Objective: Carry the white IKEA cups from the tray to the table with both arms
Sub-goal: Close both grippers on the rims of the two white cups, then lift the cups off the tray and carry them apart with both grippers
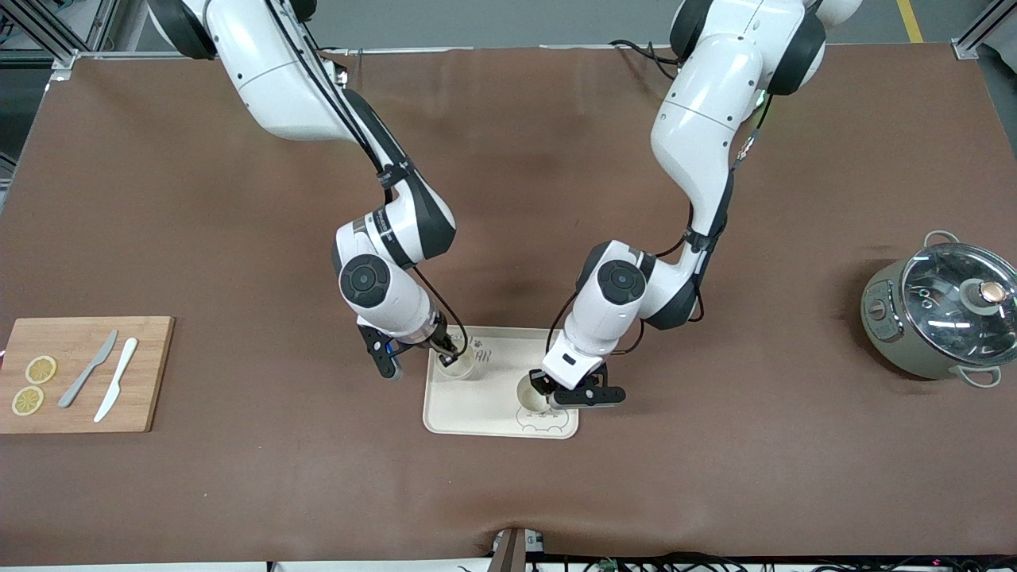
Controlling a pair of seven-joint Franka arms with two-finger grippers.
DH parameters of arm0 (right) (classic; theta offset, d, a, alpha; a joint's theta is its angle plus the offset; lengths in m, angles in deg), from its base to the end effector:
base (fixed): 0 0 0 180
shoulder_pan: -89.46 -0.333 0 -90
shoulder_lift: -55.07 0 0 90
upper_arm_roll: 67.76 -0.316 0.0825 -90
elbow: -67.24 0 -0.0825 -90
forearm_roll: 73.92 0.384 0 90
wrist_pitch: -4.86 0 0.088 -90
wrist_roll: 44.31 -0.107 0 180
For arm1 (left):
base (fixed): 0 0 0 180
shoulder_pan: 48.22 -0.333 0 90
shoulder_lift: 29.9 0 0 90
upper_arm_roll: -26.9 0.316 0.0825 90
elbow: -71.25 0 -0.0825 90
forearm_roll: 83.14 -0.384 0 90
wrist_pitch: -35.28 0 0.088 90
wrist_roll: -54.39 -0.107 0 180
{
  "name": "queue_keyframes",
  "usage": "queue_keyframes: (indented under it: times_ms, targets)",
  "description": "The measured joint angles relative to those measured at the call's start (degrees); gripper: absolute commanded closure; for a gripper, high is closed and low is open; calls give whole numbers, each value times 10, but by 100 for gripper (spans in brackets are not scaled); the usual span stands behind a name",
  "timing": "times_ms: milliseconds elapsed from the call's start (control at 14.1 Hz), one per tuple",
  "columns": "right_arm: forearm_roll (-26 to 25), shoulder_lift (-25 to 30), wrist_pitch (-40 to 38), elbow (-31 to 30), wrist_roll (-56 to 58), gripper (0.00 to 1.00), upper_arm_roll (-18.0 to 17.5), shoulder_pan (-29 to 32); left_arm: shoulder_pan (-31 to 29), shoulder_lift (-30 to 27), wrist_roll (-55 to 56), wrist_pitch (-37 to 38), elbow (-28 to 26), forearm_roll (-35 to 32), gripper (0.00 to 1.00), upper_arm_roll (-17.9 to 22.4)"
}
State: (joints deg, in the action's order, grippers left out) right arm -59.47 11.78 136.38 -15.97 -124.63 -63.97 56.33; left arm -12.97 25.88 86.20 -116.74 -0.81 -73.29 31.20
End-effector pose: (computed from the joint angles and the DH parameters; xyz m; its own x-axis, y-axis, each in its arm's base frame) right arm 0.6308 0.3714 0.2467 0.5171 -0.8442 -0.1411 -0.8558 -0.5067 -0.1044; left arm 0.6668 -0.4156 0.2117 0.9404 0.1428 0.3087 0.0542 -0.9589 0.2784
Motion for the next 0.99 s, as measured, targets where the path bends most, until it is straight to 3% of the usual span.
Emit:
queue_keyframes:
  times_ms: [71, 495, 991]
  targets:
    - [0, 0, 0, 0, 0, 100, 0, 0, 0, 0, 0, 0, 0, 0, 100, 0]
    - [0, 0, 0, 11, 1, 100, 2, 0, 4, -2, 7, 8, 5, 0, 100, 1]
    - [0, 19, -30, 25, 45, 100, 10, 12, 1, -71, 7, 164, 18, 0, 100, 10]
